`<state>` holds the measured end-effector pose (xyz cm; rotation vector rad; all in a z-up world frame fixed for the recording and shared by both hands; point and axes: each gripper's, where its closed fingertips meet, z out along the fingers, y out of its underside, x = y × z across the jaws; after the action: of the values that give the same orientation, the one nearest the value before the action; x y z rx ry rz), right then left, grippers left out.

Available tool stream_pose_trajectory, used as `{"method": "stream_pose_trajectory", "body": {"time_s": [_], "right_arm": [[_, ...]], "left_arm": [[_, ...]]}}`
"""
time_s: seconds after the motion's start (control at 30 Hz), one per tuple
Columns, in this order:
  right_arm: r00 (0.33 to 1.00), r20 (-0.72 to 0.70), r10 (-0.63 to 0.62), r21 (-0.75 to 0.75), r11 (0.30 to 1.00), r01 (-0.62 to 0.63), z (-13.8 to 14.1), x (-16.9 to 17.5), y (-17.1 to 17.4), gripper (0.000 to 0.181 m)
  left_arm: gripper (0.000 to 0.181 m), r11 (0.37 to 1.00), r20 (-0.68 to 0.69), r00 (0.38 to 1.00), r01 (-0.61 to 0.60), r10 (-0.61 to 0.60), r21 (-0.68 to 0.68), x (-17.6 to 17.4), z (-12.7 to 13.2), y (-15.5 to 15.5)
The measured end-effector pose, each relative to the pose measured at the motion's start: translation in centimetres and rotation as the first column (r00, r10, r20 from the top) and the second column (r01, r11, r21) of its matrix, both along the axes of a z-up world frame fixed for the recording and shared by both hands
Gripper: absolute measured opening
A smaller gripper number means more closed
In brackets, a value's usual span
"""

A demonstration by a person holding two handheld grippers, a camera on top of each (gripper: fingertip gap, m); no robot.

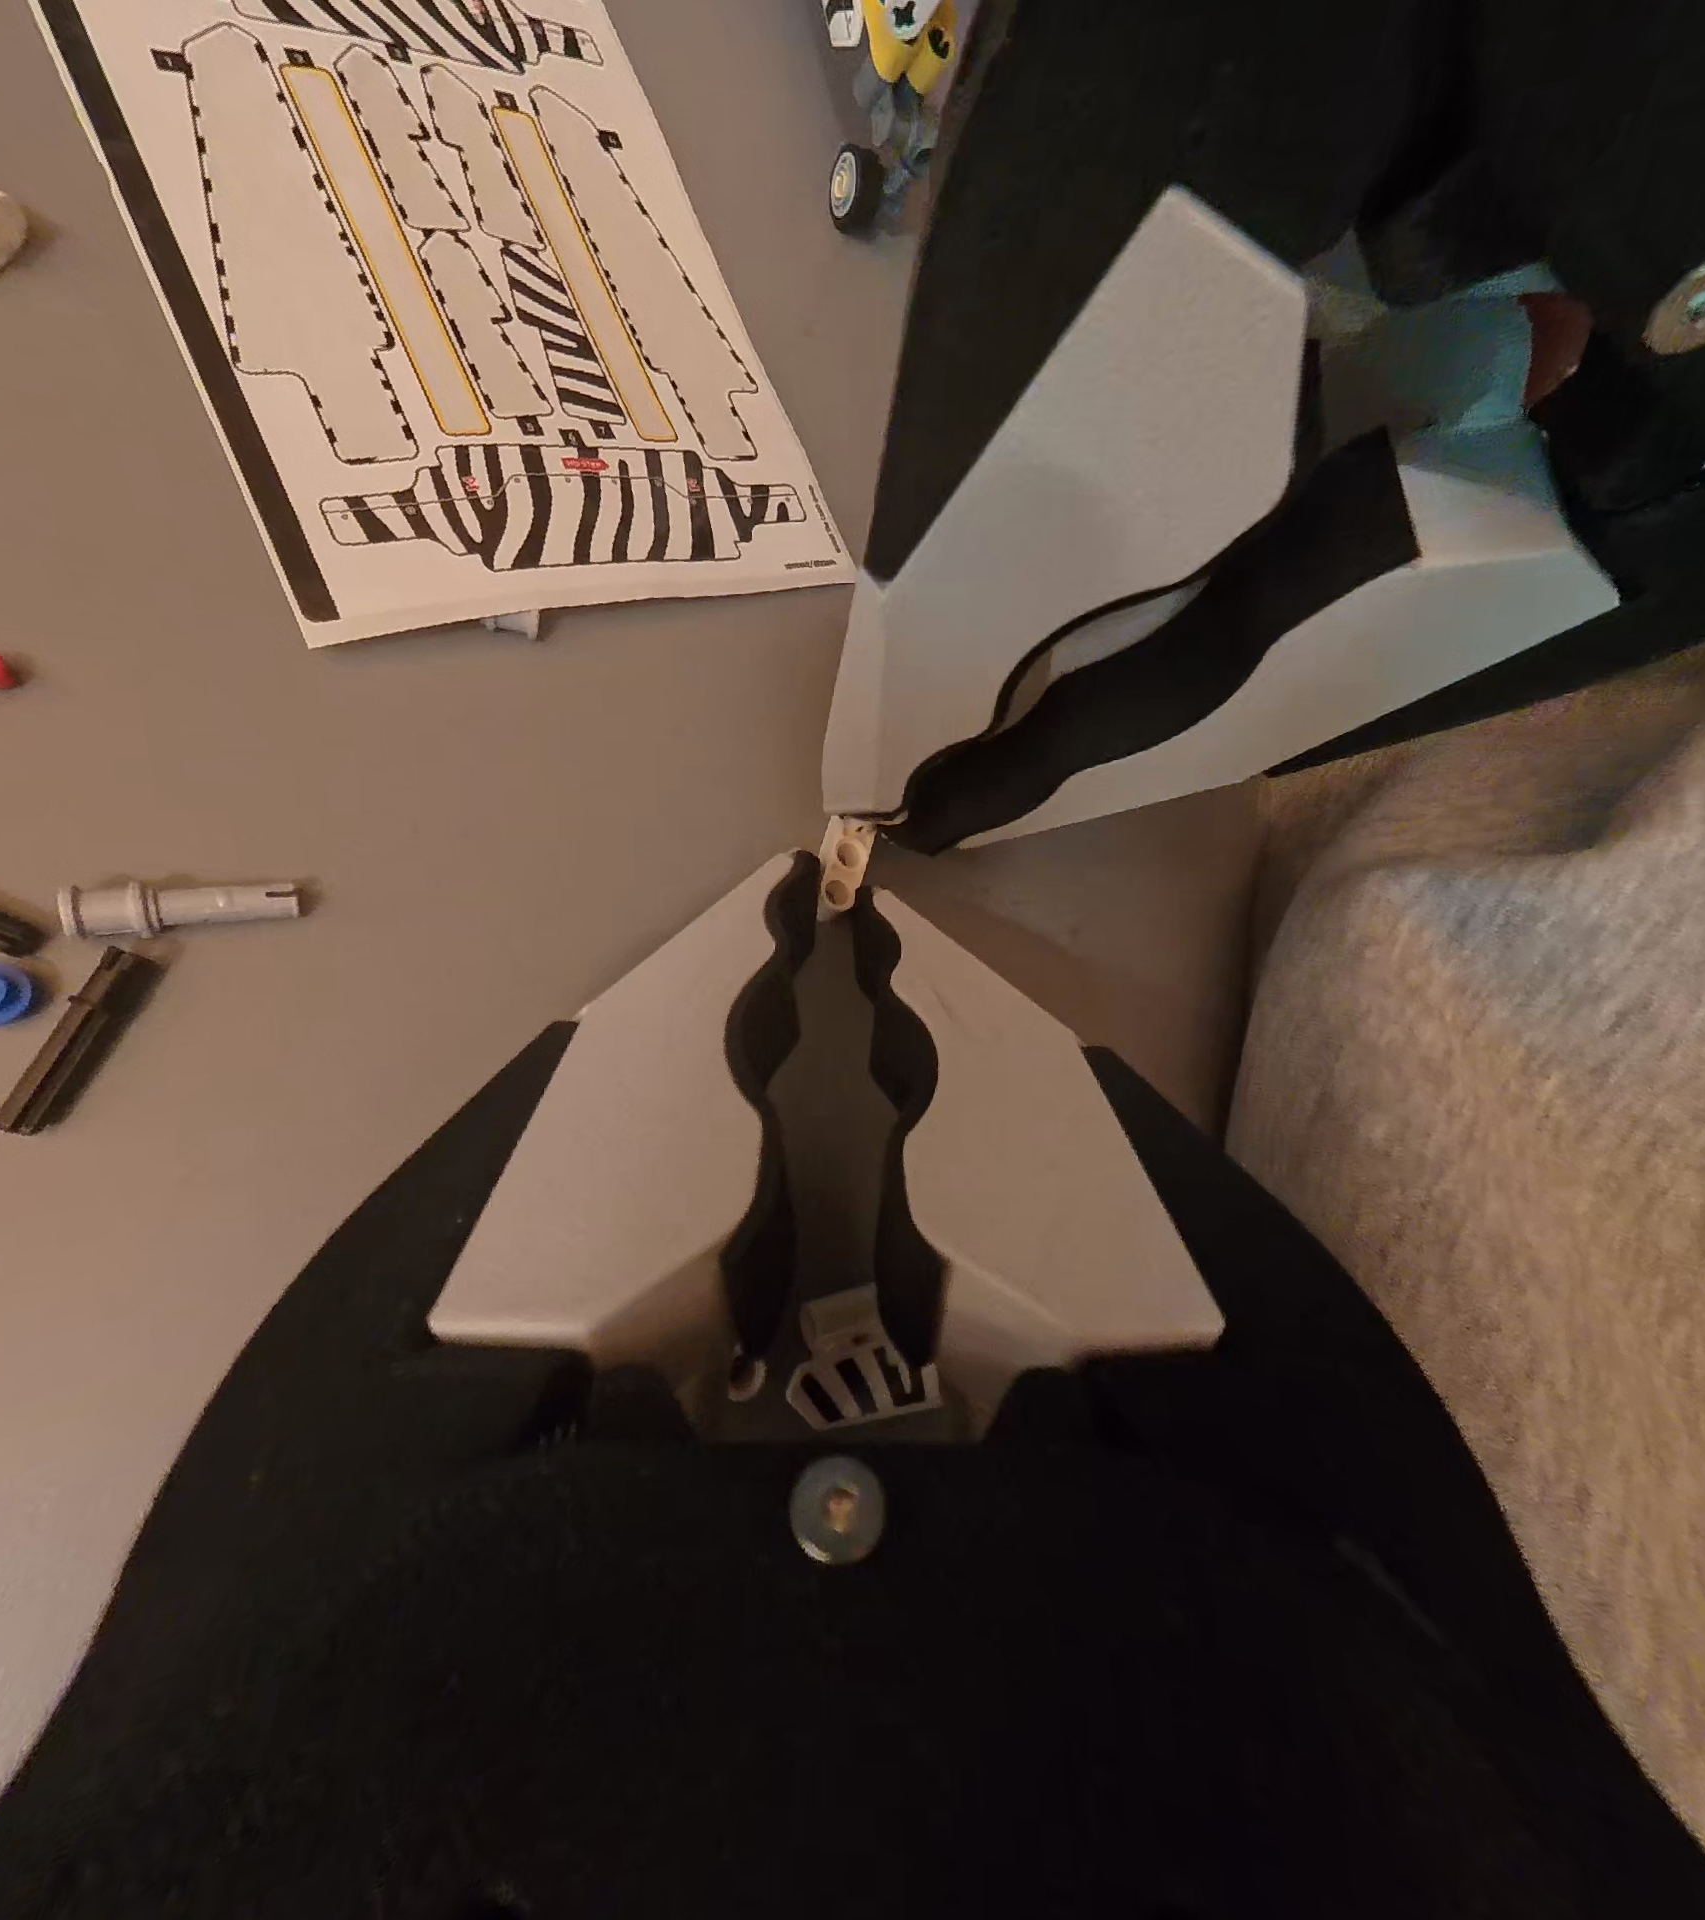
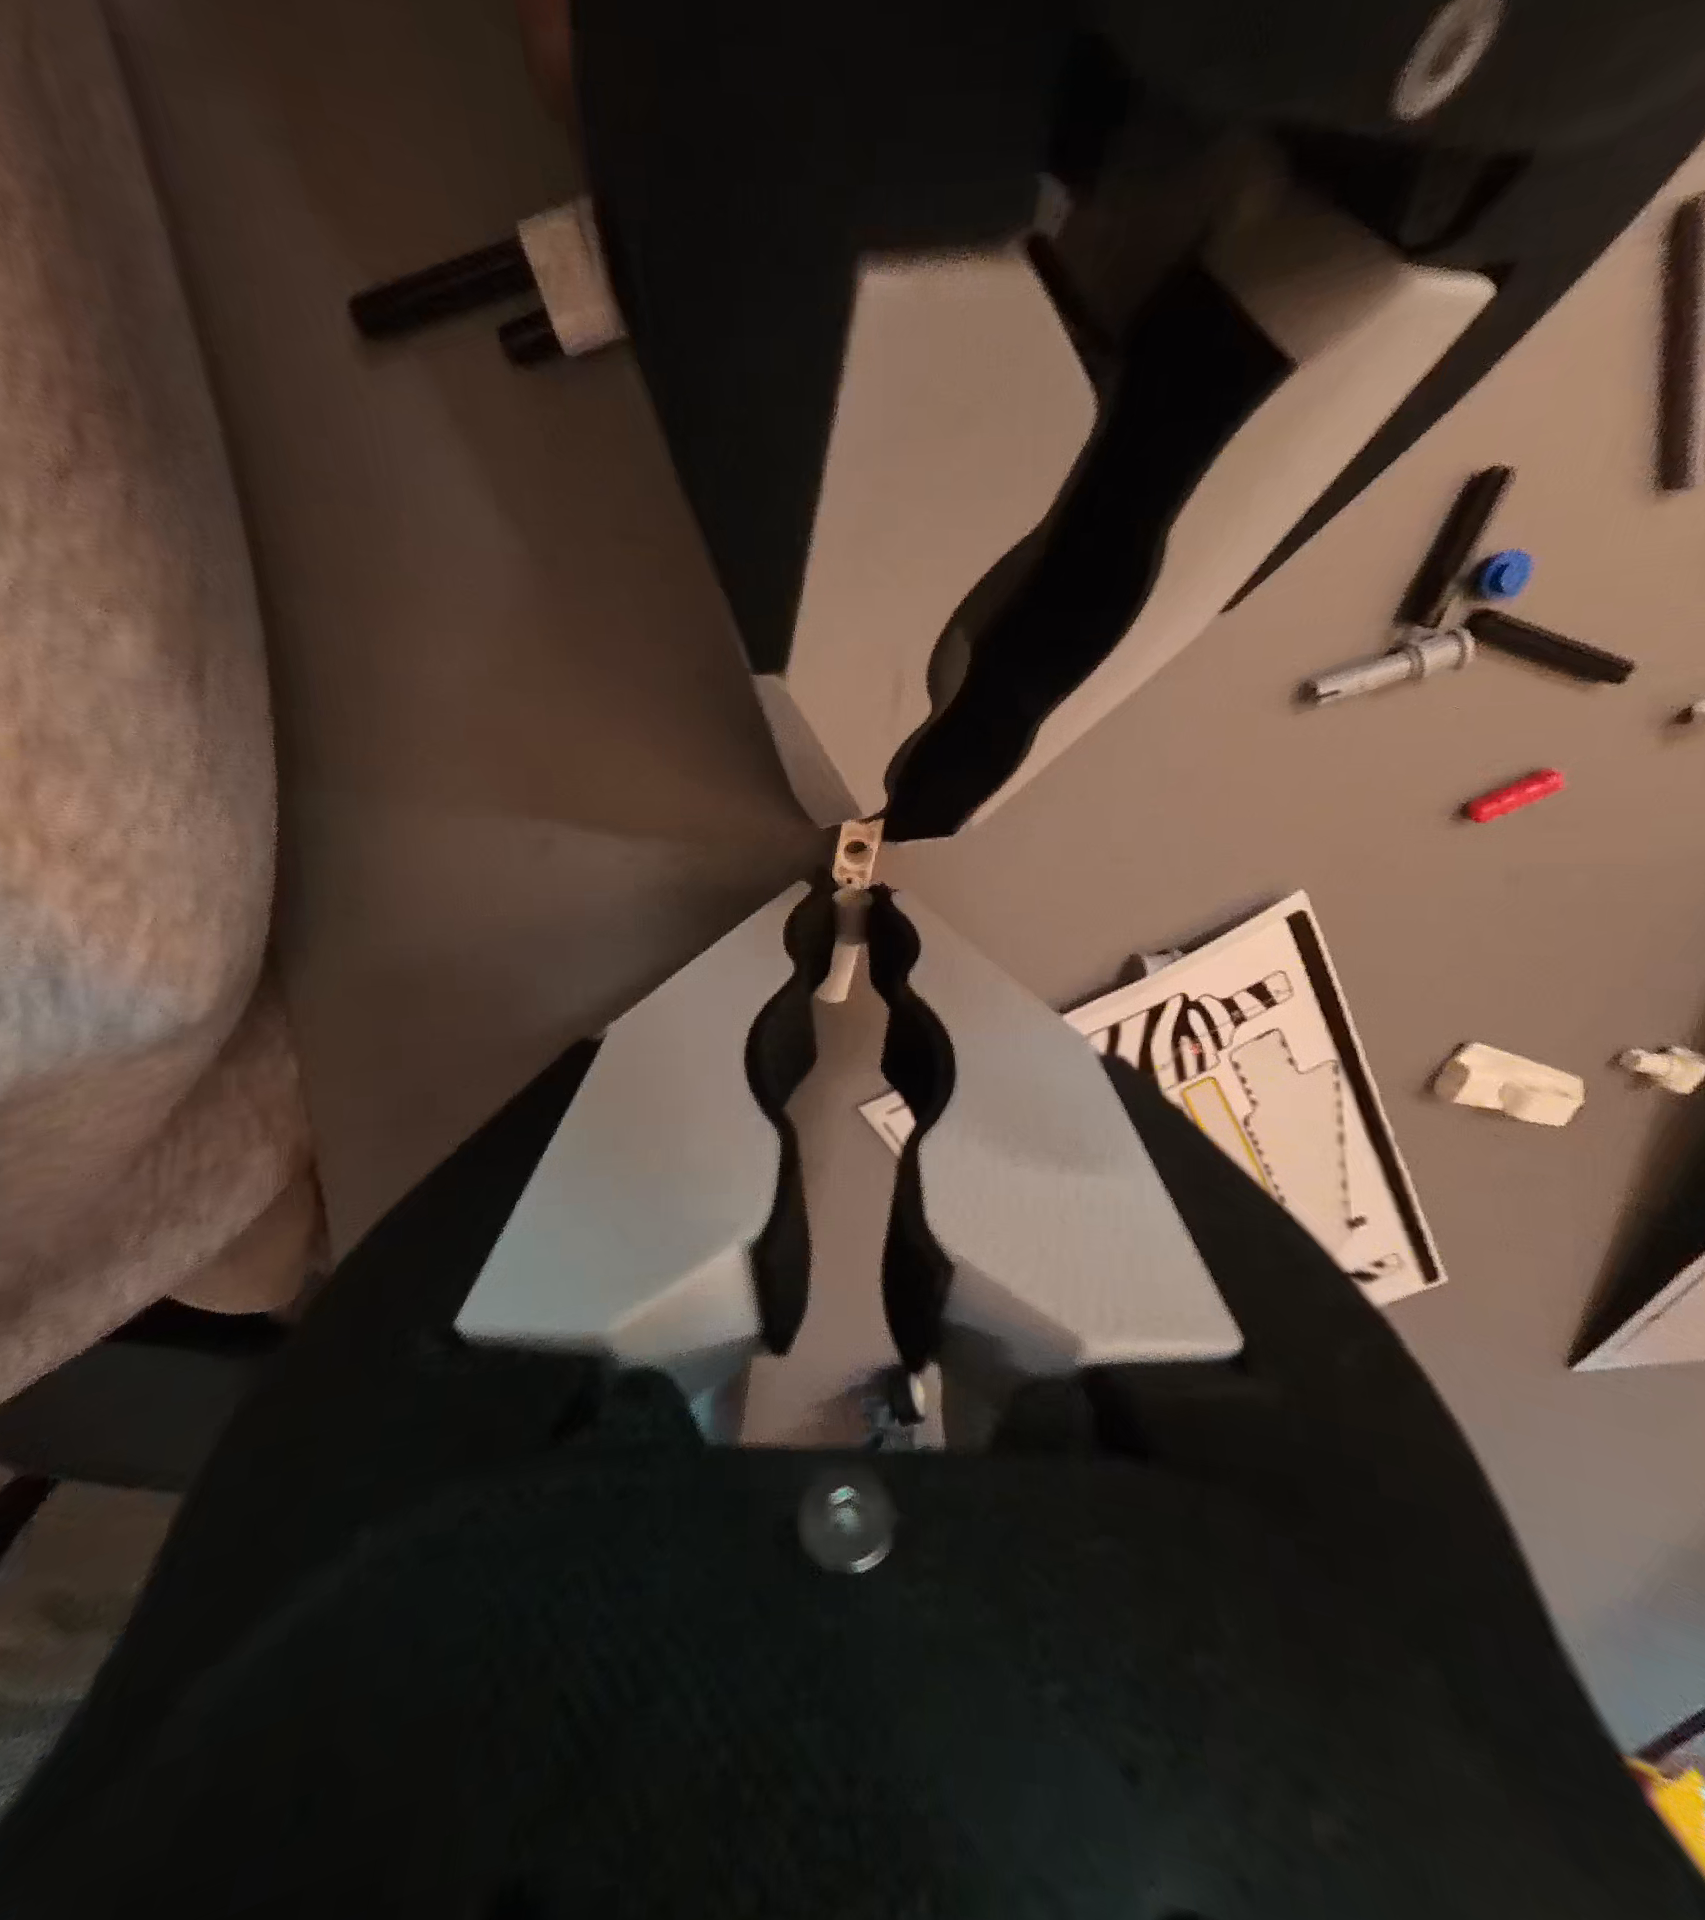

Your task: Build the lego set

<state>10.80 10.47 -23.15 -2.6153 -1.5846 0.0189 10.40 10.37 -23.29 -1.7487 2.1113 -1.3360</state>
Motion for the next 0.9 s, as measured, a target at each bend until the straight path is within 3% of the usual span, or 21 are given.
{"method": "stream_pose_trajectory", "body": {"time_s": [0.2, 0.3, 0.5, 0.6, 0.9], "right_arm": [[0.964, -0.009, -0.266, -0.010, 0.964, 0.266, -0.2, 0.0, 0.1, 0.006], [0.938, -0.049, -0.342, 0.017, 0.939, 0.343, -0.2, 0.0, 0.1, 0.006], [0.950, -0.117, -0.288, 0.069, 0.952, 0.297, 0.0, -0.2, 0.2, 0.006], [0.960, -0.116, -0.257, 0.083, 0.960, 0.267, 0.2, -0.2, 0.3, 0.019], [0.975, -0.094, -0.202, 0.127, 0.969, 0.213, 1.3, 0.1, 0.4, 0.018]], "left_arm": [[0.006, 1.000, -0.003, 1.000, -0.004, 0.004, -0.010, 0.0, 0.0, 0.0], [0.006, 1.000, -0.003, 1.000, -0.004, 0.004, -0.009, 0.0, 0.0, 0.0], [0.006, 1.000, 0.002, 1.000, -0.006, 0.006, -0.016, 0.0, 0.1, 0.0], [0.006, 0.999, 0.003, 1.000, -0.008, 0.009, -0.035, 0.0, 0.3, 0.1], [0.006, 0.999, 0.001, 1.000, -0.003, 0.003, -0.050, 0.0, 0.3, 0.0]]}}
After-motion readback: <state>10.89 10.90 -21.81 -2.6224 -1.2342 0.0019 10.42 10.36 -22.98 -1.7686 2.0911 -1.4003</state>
